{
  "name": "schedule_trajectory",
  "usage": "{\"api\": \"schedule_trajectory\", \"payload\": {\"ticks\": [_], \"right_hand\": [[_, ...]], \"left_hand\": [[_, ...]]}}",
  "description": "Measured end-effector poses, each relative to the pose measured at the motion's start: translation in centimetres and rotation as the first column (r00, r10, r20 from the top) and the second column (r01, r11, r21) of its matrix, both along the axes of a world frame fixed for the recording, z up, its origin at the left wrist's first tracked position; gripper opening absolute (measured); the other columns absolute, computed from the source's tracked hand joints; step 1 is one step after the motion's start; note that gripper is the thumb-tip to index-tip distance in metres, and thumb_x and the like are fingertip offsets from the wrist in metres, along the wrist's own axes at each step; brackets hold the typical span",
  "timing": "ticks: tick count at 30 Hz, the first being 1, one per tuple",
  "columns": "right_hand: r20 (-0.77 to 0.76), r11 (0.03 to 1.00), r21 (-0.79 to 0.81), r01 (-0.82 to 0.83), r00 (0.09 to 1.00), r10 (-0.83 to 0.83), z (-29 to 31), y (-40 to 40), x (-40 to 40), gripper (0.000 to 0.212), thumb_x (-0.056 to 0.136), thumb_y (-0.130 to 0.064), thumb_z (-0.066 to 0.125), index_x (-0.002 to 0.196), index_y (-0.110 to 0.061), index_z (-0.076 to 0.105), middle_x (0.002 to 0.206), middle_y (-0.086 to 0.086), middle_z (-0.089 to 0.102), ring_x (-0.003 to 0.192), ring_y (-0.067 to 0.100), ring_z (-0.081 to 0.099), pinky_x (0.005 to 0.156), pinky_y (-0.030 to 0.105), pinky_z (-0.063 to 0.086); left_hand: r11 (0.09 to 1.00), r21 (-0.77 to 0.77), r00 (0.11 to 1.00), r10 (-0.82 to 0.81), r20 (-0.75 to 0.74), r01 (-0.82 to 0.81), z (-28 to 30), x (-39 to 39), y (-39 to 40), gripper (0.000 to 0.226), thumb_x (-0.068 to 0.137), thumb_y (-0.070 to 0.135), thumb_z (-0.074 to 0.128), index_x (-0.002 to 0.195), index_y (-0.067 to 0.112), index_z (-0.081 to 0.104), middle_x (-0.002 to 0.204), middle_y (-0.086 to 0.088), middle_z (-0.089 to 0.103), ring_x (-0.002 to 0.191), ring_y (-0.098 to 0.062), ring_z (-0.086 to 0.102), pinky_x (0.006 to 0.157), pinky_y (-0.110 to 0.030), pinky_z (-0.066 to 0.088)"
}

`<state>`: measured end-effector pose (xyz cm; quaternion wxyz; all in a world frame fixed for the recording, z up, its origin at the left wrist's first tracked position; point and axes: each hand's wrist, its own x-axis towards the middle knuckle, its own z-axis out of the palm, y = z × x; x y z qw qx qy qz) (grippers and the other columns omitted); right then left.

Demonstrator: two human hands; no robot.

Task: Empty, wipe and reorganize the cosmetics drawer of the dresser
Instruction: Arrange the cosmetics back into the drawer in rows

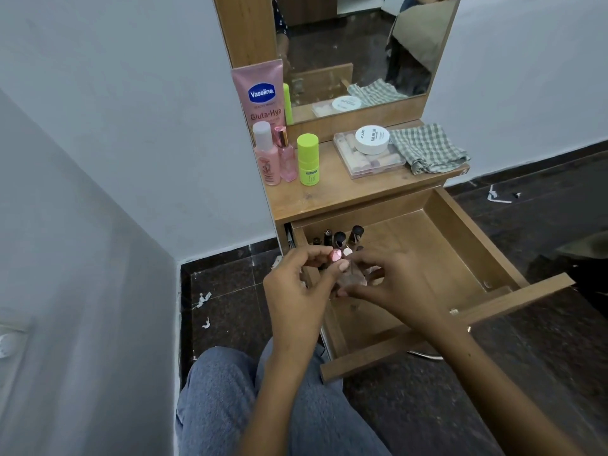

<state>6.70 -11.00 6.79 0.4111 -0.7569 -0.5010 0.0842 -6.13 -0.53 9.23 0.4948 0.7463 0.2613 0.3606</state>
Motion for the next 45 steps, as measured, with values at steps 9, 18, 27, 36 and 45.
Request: {"api": "schedule_trajectory", "payload": {"ticks": [9,18,27,36,45], "right_hand": [[-0.161,0.994,-0.077,-0.08,0.985,0.067,-0.7,-1.0,0.2,0.035,0.064,-0.022,0.086,0.096,-0.016,0.071,0.087,-0.002,0.069,0.08,0.009,0.064,0.066,0.027,0.056],[0.022,0.936,-0.314,0.161,0.987,-0.162,-2.8,-1.0,-0.6,0.026,0.066,-0.033,0.079,0.089,-0.026,0.07,0.08,-0.004,0.069,0.077,0.014,0.064,0.067,0.035,0.052],[0.161,0.922,-0.372,0.106,0.986,-0.049,-4.3,0.9,-1.1,0.026,0.073,-0.026,0.075,0.096,-0.03,0.064,0.088,-0.004,0.068,0.088,0.021,0.056,0.074,0.035,0.05],[0.096,0.923,-0.383,0.037,0.995,0.0,-3.6,1.4,-1.7,0.024,0.075,-0.017,0.076,0.097,-0.02,0.067,0.099,-0.002,0.069,0.094,0.013,0.062,0.085,0.029,0.05],[0.131,0.914,-0.398,0.07,0.991,-0.019,-3.8,1.0,-1.7,0.029,0.074,-0.019,0.076,0.099,-0.024,0.062,0.096,-0.004,0.067,0.094,0.015,0.06,0.079,0.035,0.053]], "left_hand": [[0.947,0.024,0.932,-0.31,-0.19,0.32,-0.4,-0.6,1.4,0.033,0.082,0.017,0.073,0.111,0.031,0.068,0.106,0.02,0.068,0.105,0.006,0.059,0.09,-0.016,0.046],[0.983,0.108,0.977,-0.132,-0.169,0.151,-2.4,-1.4,1.1,0.031,0.096,0.014,0.055,0.125,0.023,0.062,0.119,0.015,0.064,0.109,0.007,0.056,0.089,-0.013,0.045],[0.993,0.096,0.988,-0.056,-0.143,0.07,-2.8,-1.5,0.8,0.025,0.094,0.014,0.058,0.115,0.021,0.067,0.112,0.017,0.065,0.105,0.006,0.057,0.08,-0.008,0.044],[0.99,0.128,0.987,-0.036,-0.155,0.057,-3.2,-1.7,1.0,0.022,0.094,0.016,0.058,0.113,0.022,0.068,0.109,0.015,0.066,0.103,0.004,0.059,0.082,-0.013,0.047],[0.991,0.128,0.987,-0.022,-0.158,0.042,-3.4,-2.0,1.5,0.022,0.094,0.016,0.058,0.113,0.019,0.069,0.111,0.013,0.067,0.106,0.003,0.058,0.091,-0.026,0.05]]}}
